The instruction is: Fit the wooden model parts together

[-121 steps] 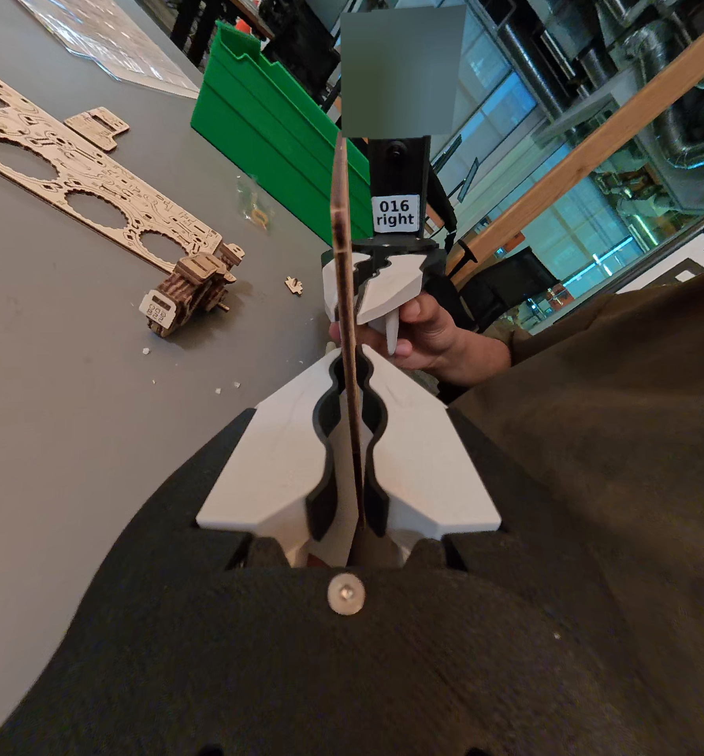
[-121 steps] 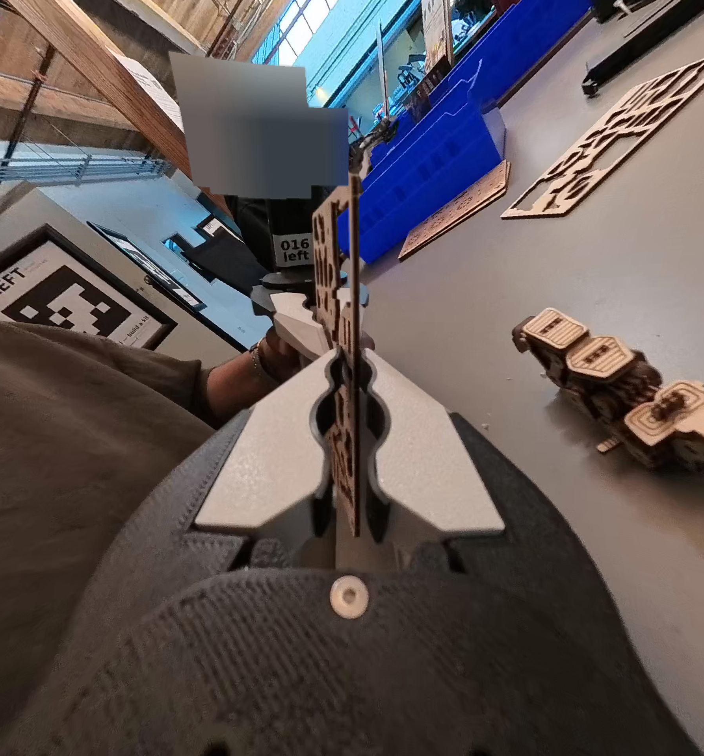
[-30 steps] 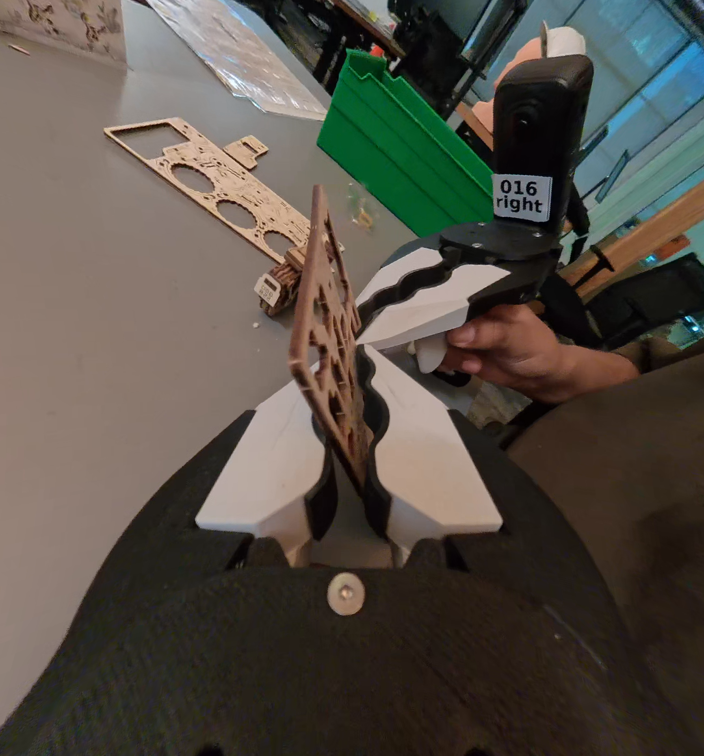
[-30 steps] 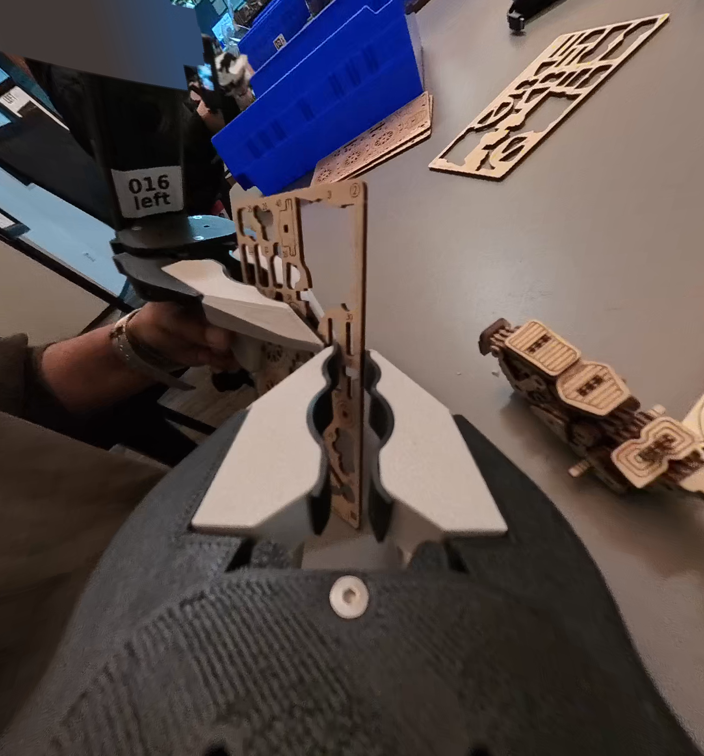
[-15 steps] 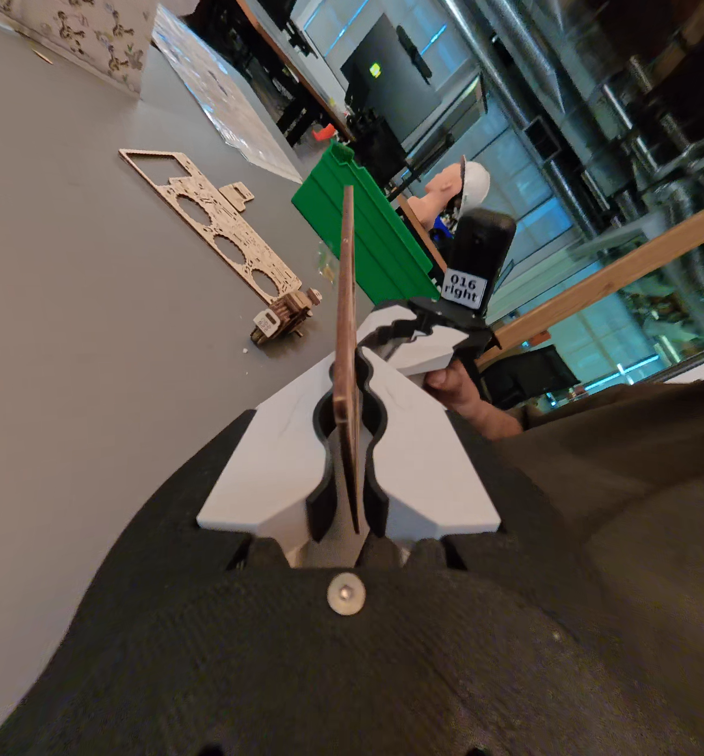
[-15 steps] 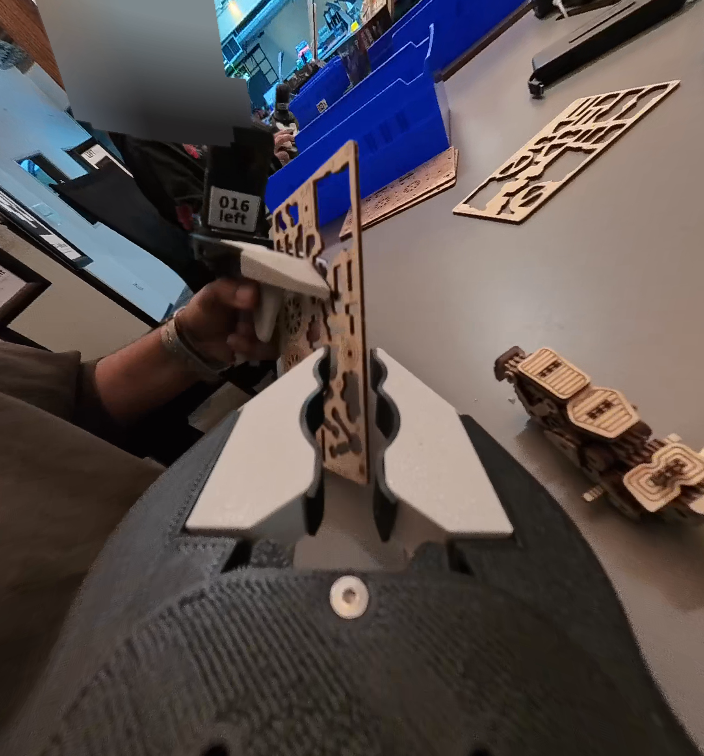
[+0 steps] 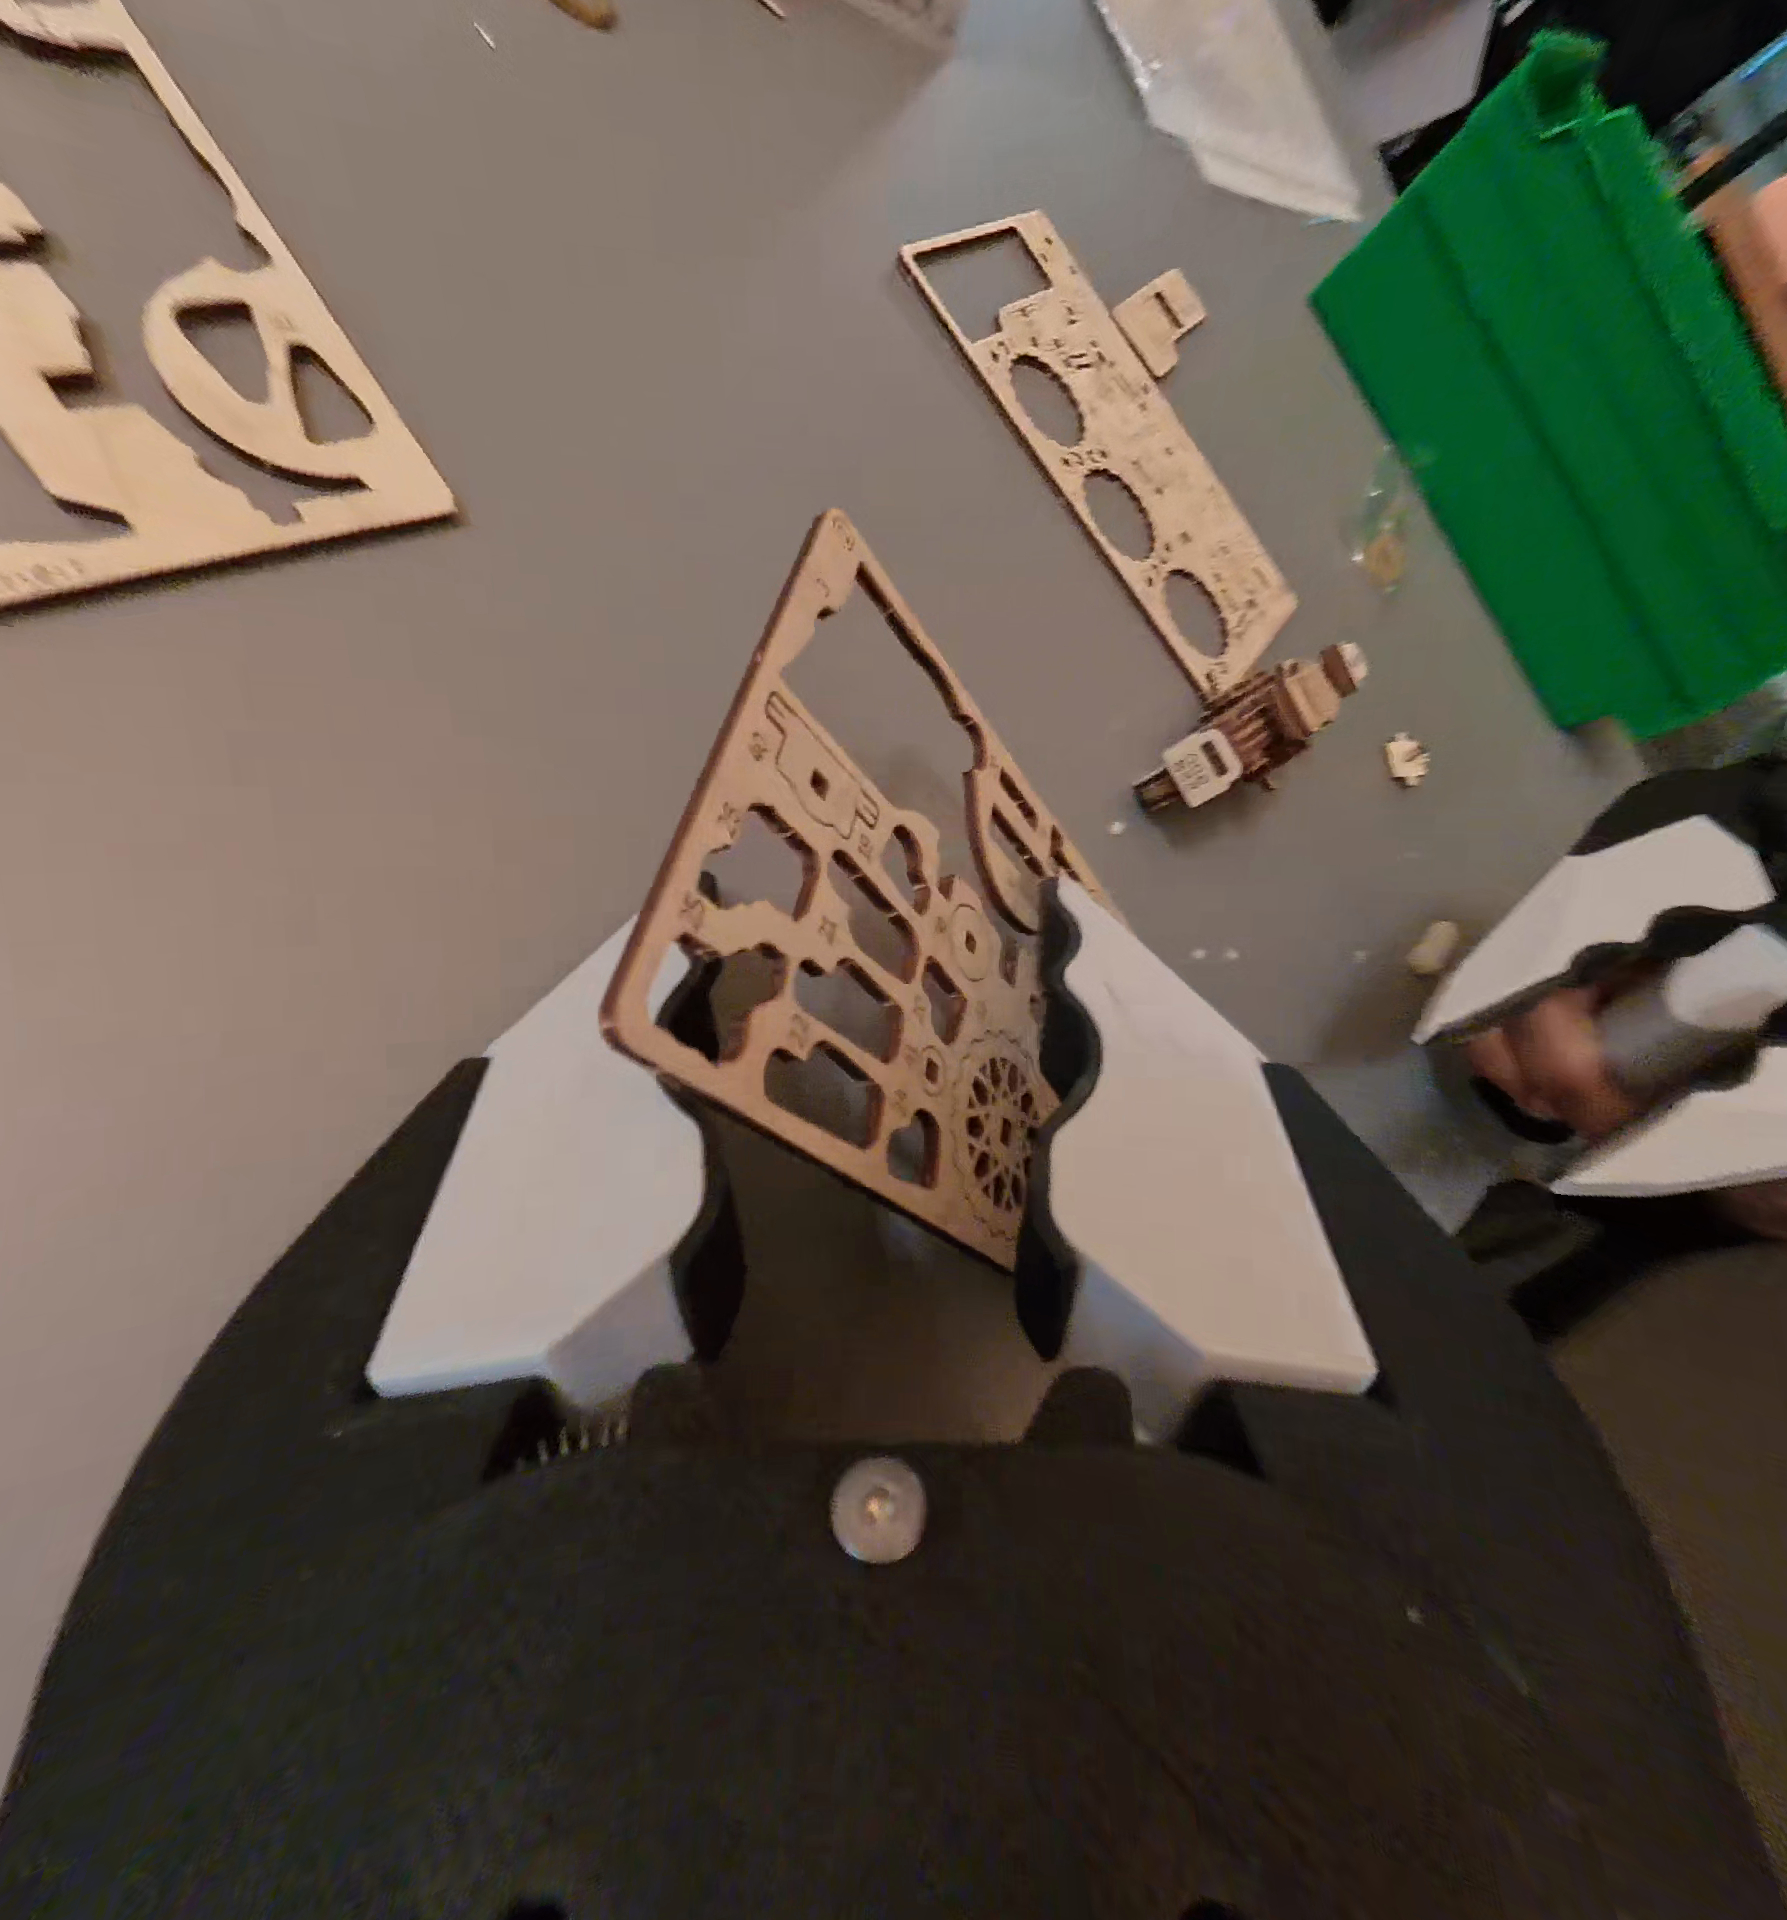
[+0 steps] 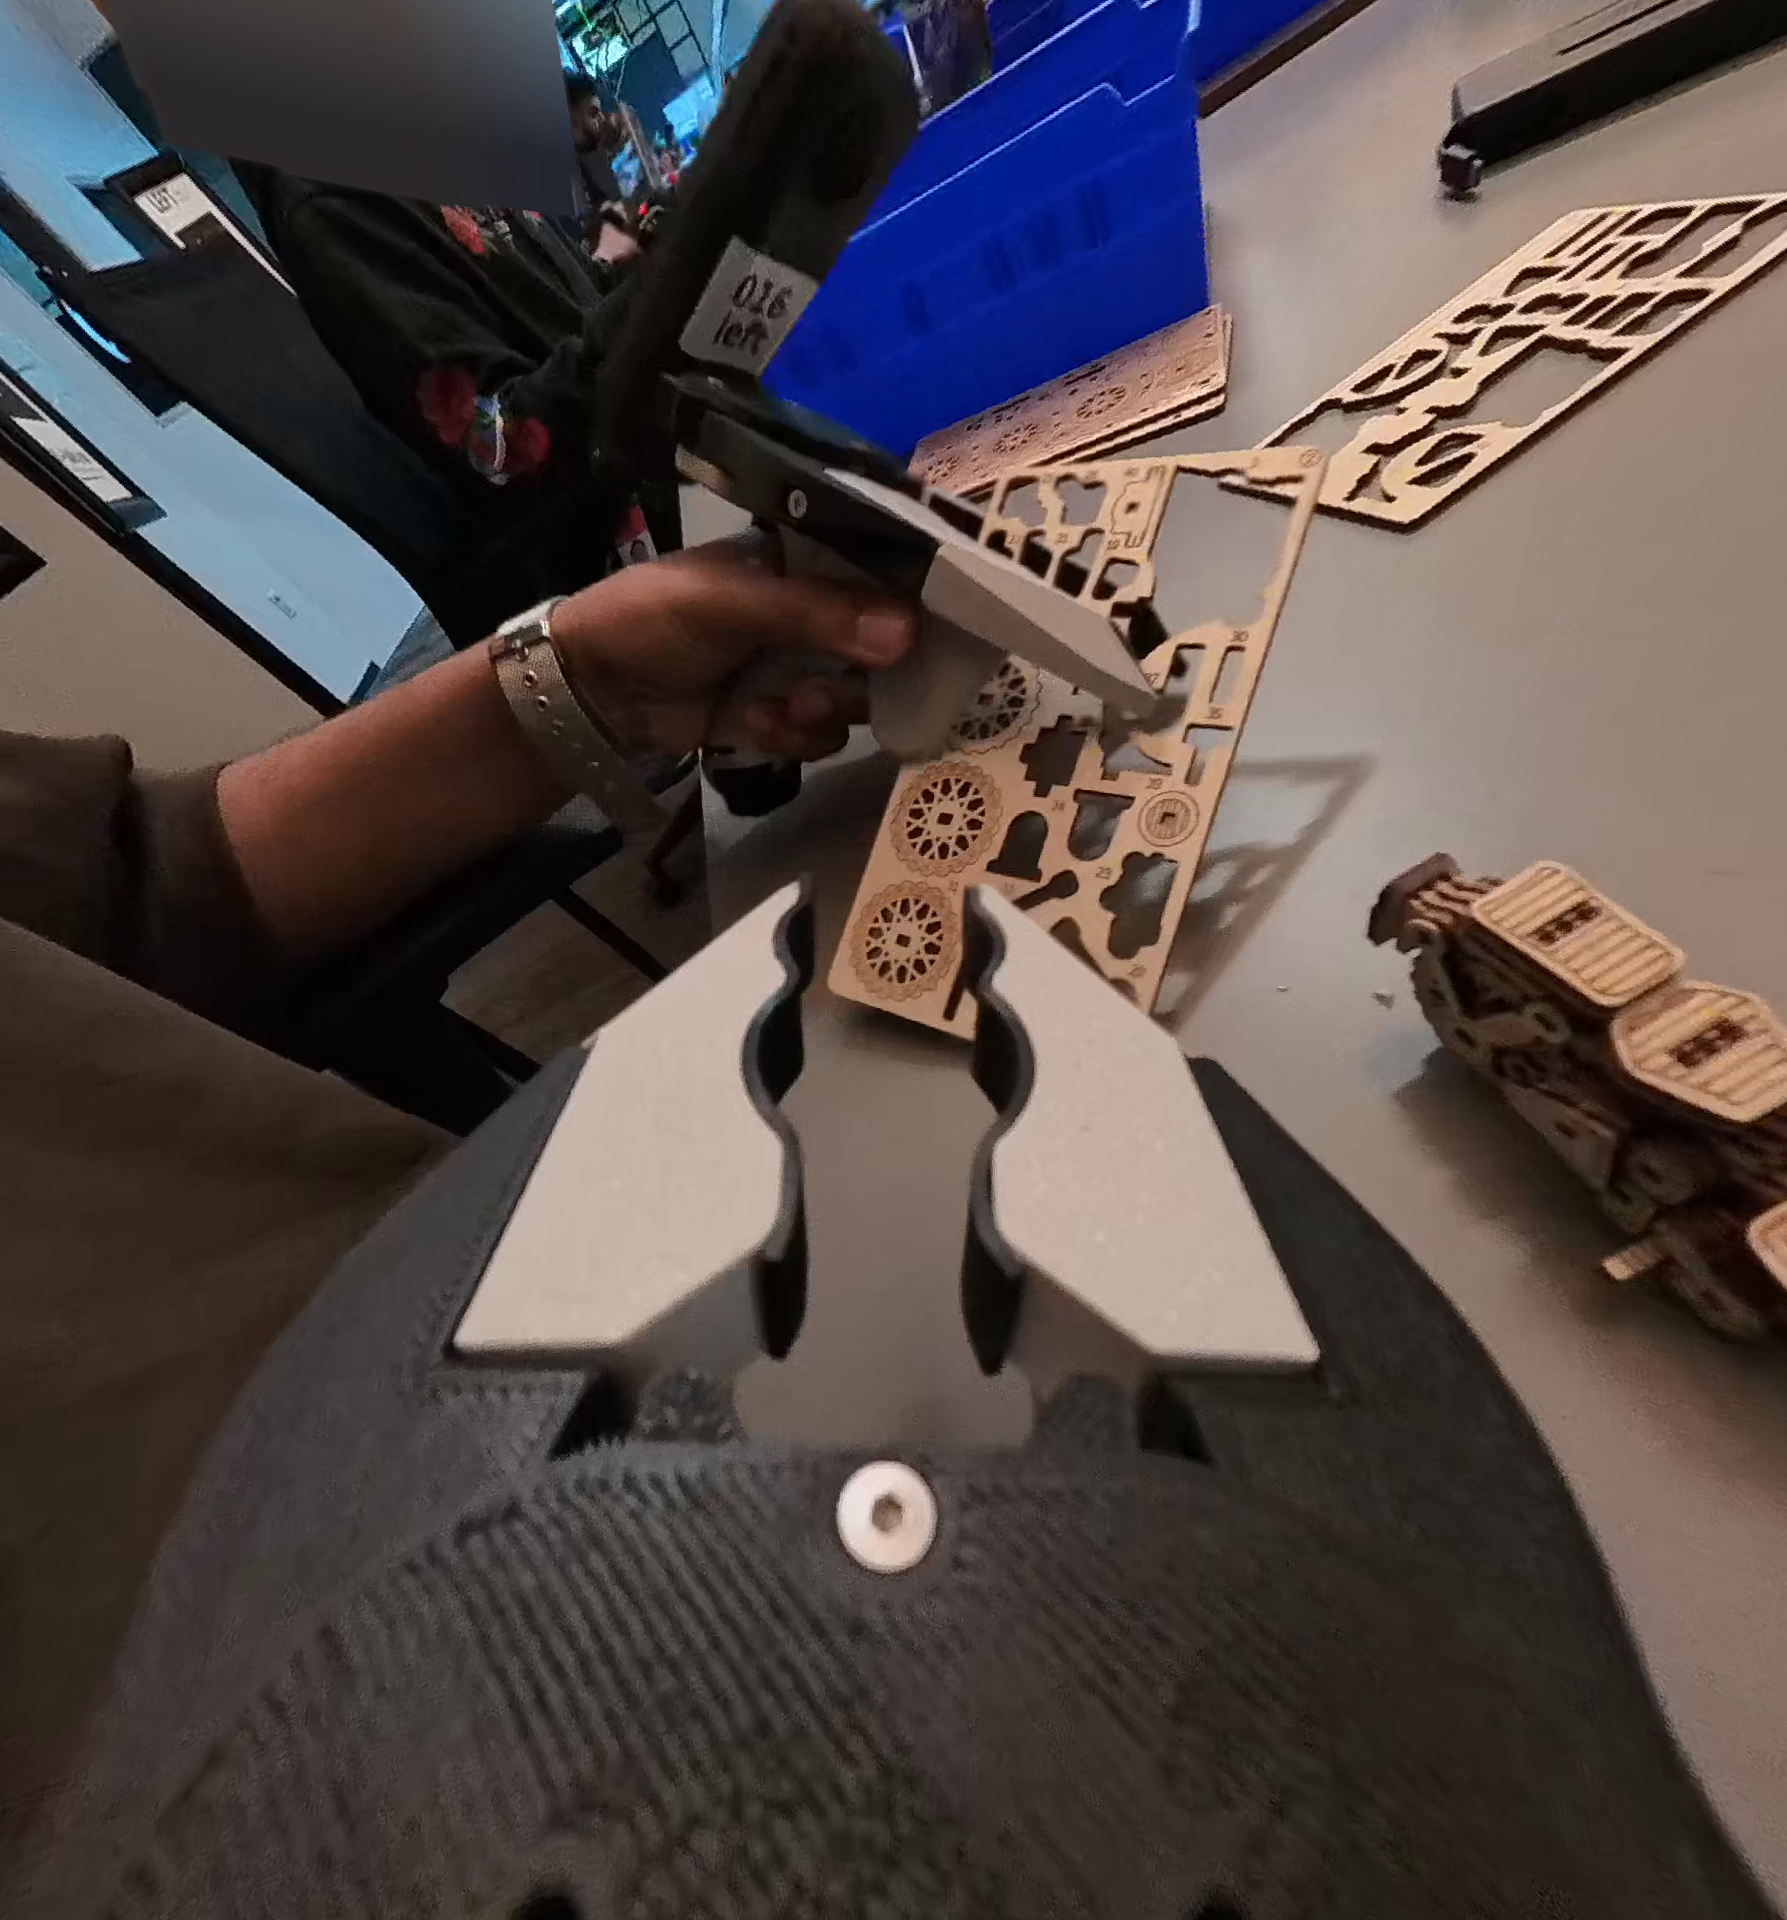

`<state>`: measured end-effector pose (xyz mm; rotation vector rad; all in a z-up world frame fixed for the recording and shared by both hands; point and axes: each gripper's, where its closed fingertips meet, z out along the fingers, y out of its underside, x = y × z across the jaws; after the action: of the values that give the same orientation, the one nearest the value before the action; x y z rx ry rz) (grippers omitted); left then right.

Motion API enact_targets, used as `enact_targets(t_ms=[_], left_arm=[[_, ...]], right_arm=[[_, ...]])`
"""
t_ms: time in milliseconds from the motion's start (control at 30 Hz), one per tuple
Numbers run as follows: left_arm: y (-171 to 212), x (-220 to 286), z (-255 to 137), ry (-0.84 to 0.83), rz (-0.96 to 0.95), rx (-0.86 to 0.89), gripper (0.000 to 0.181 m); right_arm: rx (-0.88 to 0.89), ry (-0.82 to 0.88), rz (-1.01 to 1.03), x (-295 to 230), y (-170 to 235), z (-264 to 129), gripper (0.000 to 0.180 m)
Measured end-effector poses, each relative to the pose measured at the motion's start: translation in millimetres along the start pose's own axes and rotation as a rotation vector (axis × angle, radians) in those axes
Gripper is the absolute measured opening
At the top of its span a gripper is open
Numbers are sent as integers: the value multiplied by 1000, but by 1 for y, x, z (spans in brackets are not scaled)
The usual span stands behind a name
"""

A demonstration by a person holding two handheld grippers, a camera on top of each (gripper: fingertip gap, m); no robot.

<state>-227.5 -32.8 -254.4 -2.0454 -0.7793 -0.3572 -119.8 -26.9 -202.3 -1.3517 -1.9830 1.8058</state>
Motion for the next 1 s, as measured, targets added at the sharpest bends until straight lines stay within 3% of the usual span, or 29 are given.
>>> enact_targets(t_ms=[233, 467, 733, 1000], left_arm=[[16, -1, -3, -132, 209, -178, 92], [-7, -3, -15, -252, 307, -67, 108], [-18, 11, -37, -260, 351, 60, 99], [0, 11, -45, -258, 398, 7, 93]], right_arm=[[-42, -6, -56, -12, 10, 6, 27], [-43, -11, -63, -16, 13, 8, 28], [-39, 9, -87, -11, 12, 4, 29], [-32, 2, -119, -13, 10, 1, 29]])
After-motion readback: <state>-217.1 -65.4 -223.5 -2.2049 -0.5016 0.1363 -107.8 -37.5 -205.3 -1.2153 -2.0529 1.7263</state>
